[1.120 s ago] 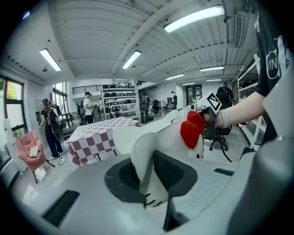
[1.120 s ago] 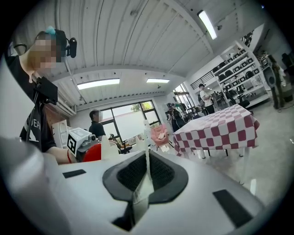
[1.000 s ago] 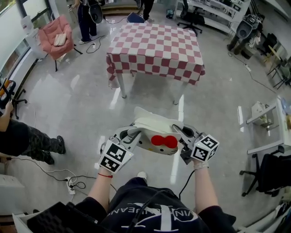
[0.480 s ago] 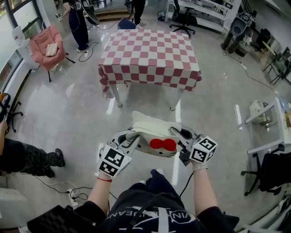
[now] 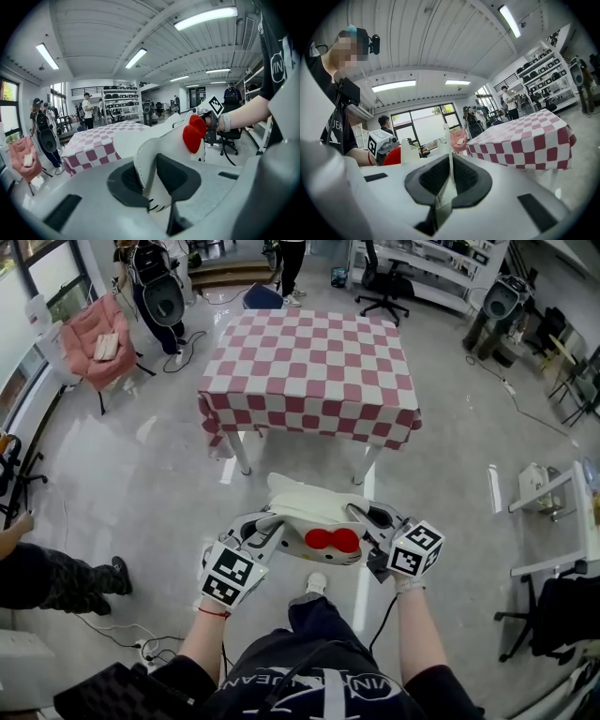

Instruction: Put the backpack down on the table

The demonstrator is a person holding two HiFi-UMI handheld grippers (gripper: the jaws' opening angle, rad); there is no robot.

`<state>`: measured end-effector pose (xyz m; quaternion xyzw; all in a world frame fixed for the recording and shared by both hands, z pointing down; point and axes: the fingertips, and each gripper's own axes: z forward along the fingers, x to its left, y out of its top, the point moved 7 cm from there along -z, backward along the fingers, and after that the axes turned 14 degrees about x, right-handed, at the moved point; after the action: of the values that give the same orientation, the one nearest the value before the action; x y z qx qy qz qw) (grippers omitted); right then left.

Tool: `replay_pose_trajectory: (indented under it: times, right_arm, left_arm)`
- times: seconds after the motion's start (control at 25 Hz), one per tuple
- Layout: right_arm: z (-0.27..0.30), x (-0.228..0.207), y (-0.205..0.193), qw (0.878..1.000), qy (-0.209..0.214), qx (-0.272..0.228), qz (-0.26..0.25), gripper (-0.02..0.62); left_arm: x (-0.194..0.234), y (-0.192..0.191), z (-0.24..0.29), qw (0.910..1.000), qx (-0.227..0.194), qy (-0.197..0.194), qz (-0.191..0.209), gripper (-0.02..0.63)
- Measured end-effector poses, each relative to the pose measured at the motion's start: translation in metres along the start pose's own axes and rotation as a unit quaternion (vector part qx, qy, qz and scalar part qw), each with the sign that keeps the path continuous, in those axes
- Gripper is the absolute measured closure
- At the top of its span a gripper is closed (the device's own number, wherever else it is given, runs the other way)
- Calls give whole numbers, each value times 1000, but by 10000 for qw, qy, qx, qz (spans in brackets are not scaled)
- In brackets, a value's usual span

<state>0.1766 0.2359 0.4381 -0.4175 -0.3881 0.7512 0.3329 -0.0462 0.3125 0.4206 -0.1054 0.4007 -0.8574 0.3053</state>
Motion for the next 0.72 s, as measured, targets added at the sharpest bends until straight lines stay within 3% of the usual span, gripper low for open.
replay_pose_trajectory:
  times: [0.72]
  right_arm:
    - [44,-95,63,9992,352,165,-118,583]
  left_arm:
    - [67,54,63,9992,112,307,-216,543]
